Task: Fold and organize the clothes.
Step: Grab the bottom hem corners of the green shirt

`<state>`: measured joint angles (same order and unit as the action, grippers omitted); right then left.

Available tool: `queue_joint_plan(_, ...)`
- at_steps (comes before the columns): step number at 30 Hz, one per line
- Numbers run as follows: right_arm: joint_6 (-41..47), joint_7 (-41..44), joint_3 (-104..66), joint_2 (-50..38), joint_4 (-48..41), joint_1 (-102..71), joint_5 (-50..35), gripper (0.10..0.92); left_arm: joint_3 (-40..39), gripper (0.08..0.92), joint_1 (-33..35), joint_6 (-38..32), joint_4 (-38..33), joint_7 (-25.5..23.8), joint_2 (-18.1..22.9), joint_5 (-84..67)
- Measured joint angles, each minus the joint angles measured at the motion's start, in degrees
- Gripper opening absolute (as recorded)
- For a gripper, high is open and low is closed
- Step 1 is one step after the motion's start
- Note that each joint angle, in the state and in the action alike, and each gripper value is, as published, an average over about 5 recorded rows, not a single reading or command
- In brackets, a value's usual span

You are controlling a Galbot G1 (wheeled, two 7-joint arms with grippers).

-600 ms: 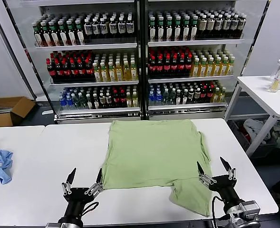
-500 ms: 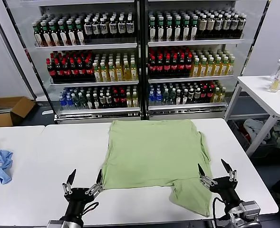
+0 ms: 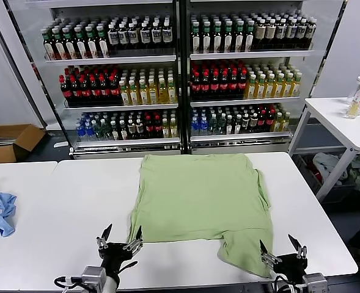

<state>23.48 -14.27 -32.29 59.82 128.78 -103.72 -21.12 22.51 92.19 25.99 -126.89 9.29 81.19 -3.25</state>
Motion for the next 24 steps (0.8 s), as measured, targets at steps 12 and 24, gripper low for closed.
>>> queue_joint_plan(12,2.0,0.3,2.1,0.6,-2.6,1.7,-3.1,0.823,-1.5,0.823,-5.3,4.7,7.0,1.8,-0.4,-0.5)
queue_joint_plan(24,2.7,1.0,3.3,0.7,-3.9,2.5,-7.0,0.541,-2.6,0.69,-6.1,6.0,9.6,0.6,-1.1,-2.5)
